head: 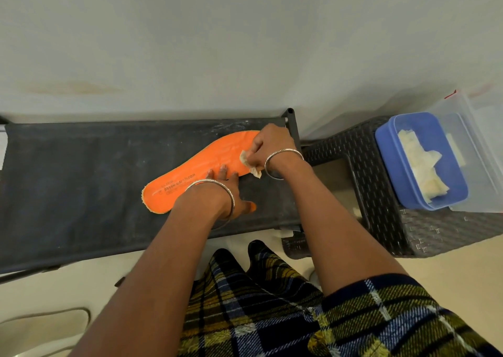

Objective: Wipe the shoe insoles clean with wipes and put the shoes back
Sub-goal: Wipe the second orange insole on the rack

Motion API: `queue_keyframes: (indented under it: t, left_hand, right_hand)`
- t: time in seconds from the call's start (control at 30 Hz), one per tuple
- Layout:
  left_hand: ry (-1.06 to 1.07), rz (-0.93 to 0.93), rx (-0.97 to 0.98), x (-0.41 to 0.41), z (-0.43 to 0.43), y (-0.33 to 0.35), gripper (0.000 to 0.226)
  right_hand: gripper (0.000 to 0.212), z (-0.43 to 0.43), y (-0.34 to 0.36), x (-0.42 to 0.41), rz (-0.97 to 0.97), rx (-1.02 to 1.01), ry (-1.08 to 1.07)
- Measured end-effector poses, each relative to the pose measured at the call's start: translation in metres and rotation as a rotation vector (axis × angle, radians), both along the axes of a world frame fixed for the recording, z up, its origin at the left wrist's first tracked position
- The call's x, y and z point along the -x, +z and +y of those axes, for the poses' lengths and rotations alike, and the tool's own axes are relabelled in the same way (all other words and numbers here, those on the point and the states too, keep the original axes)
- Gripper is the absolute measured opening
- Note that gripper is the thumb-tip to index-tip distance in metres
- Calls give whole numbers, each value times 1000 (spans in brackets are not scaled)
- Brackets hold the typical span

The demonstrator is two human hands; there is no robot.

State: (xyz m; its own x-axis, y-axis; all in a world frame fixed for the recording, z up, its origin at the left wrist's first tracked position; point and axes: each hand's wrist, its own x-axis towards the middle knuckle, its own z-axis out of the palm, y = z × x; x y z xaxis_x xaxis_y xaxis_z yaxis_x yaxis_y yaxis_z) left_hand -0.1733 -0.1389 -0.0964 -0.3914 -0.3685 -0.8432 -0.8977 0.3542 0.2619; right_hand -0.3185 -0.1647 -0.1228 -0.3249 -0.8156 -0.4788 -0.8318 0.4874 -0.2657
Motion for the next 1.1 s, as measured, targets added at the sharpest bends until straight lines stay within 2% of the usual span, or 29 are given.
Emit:
queue_keyframes:
  t: [0.07,0.13,0.23,0.3,0.47,0.63,0.7,0.83,1.0,1.1]
  left_hand:
    - [0,2,-3,-1,0,-1,86]
    - [-6,-3,4,-1,0,-2,86]
    - [-4,-3,2,0,0,-3,87]
    - [3,0,5,1,1,-2,86]
    - [-1,5,-3,-2,2,-2,88]
    - [9,7,-3,-2,2,-4,89]
    - [5,3,-5,-1,2,-4,88]
    - [-21,-8,-11,-4,2,-4,89]
    - [-52,-17,-14,-6,3,-6,92]
    - [-46,-11,-18,-6,2,-6,92]
  right_hand:
    - [13,-2,-1,3,111,151,-66]
    - [9,-2,-1,6,117,233,-82]
    - [7,2,1,6,-70,106,59]
    - [6,5,3,1,-123,39,130]
    - [6,0,0,5,28,260,-45]
    - [6,5,7,0,-144,-37,158]
    - [2,5,5,-1,-99,42,111]
    - [8,1,2,5,25,234,-53]
    - [5,2,9,-3,-78,-29,116]
    - [7,-1,6,-1,24,91,23]
